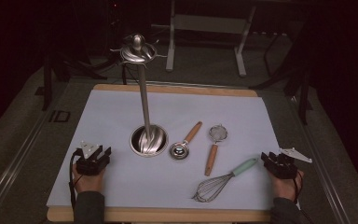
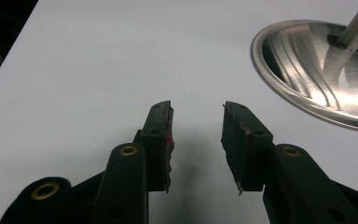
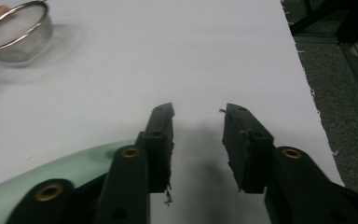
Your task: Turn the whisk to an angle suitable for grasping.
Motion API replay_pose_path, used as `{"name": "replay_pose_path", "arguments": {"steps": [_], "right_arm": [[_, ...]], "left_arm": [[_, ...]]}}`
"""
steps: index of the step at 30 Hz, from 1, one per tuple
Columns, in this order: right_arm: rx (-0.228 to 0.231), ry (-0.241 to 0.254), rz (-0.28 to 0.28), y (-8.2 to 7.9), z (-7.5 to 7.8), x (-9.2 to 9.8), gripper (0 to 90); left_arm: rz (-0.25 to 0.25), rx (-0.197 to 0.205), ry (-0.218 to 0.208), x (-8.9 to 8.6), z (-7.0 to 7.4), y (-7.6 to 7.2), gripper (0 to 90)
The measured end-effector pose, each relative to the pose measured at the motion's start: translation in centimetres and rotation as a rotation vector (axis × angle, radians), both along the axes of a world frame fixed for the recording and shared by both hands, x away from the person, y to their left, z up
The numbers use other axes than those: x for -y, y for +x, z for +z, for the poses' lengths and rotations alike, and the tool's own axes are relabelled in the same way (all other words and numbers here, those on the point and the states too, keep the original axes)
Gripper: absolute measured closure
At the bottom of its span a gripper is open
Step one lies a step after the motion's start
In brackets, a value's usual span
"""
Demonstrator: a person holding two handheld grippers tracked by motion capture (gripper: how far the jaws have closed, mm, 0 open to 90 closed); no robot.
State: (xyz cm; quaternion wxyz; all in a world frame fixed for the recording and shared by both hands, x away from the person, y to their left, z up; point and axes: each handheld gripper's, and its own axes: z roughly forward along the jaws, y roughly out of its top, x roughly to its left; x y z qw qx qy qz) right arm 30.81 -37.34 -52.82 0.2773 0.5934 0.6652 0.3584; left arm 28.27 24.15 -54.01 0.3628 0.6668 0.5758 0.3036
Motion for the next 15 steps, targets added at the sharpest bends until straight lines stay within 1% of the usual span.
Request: {"name": "replay_pose_path", "arguments": {"steps": [3, 5, 9, 13, 15], "right_arm": [[0.002, -0.01, 0.016, -0.7, 0.3, -0.3, 67.1], [-0.001, -0.016, 0.023, -1.0, 0.3, -0.5, 68.5], [-0.018, -0.065, 0.052, -1.6, 0.3, -1.4, 74.6], [-0.044, -0.088, 0.088, -1.8, 0.3, -2.2, 88.8], [-0.054, -0.089, 0.1, -2.0, 0.3, -2.5, 89.9]], "left_arm": [[-0.001, 0.0, 0.001, 0.0, 0.0, 0.0, 63.2], [-0.002, -0.001, 0.001, 0.0, 0.0, 0.0, 63.2], [0.001, -0.001, -0.001, 0.0, 0.0, 0.0, 63.3], [0.003, 0.002, -0.003, 0.0, 0.0, 0.0, 63.3], [0.001, 0.001, -0.001, 0.0, 0.0, 0.0, 63.0]]}}
